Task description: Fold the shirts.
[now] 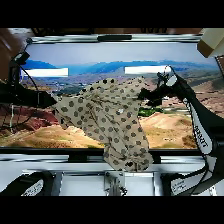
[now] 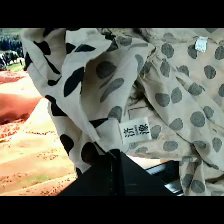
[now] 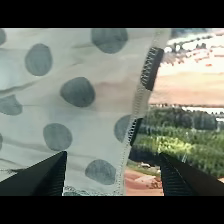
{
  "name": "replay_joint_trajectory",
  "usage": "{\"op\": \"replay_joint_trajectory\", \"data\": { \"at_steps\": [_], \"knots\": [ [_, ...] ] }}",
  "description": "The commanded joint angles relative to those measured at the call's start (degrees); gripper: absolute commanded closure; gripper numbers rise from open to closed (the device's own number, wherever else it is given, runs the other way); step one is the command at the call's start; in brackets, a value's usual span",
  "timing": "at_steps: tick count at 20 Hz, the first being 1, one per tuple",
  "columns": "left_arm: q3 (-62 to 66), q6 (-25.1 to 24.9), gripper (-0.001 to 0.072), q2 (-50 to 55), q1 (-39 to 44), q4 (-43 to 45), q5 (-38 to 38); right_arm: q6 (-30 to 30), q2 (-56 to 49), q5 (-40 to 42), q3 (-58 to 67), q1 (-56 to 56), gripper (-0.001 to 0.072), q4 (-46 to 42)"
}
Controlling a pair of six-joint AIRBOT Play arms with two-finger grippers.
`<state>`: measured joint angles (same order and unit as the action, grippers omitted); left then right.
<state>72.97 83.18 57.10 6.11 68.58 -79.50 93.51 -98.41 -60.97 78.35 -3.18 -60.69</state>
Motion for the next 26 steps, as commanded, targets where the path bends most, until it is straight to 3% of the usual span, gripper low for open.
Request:
{"op": "replay_joint_trajectory", "data": {
  "at_steps": [1, 8, 9, 10, 11, 12, 16, 20, 24, 26],
  "knots": [
    [0.0, 0.68, 0.0658, -0.09, 0.0, -0.04, 2.38, 0.31, -2.4, -1.36, 0.37, 0.15, 0.0032, 2.43],
    [0.0, 0.9, 0.0658, -0.09, 0.0, -0.15, 2.58, 1.01, -5.81, 5.66, 0.39, -3.34, 0.0033, 11.78],
    [0.0, 0.9, 0.0658, -0.09, 0.0, -0.13, 2.75, 1.03, -5.81, 6.05, 0.39, -3.52, 0.0071, 12.28],
    [0.0, 0.9, 0.0658, -0.09, 0.0, -0.15, 3.08, 0.87, -5.81, 6.32, 0.39, -3.91, 0.0177, 12.46],
    [0.0, 0.92, 0.0658, -0.09, 0.0, -0.15, 3.45, -0.26, -5.73, 7.21, 0.39, -4.31, 0.0459, 12.48],
    [0.0, 0.9, 0.0658, -0.11, 0.0, -0.15, 3.41, -1.18, -5.27, 7.89, 0.39, -4.31, 0.0655, 13.57],
    [3.15, 0.26, 0.0658, -0.11, -0.63, 0.5, 5.77, -13.57, 1.7, 9.01, 4.35, -2.01, 0.0655, 16.9],
    [19.41, 3.15, 0.0658, -0.11, -4.79, 0.48, 14.47, -21.97, 15.26, 10.8, 15.82, 1.66, 0.0655, 16.81],
    [40.26, 5.64, 0.0658, -0.13, -9.46, 0.48, 20.44, -24.11, 31.74, 12.5, 24.81, 3.48, 0.0655, 12.85],
    [45.35, 5.62, 0.0658, -0.55, -10.08, 0.5, 20.33, -21.11, 40.61, 10.71, 24.85, 3.41, 0.0655, 5.86]
  ]
}}
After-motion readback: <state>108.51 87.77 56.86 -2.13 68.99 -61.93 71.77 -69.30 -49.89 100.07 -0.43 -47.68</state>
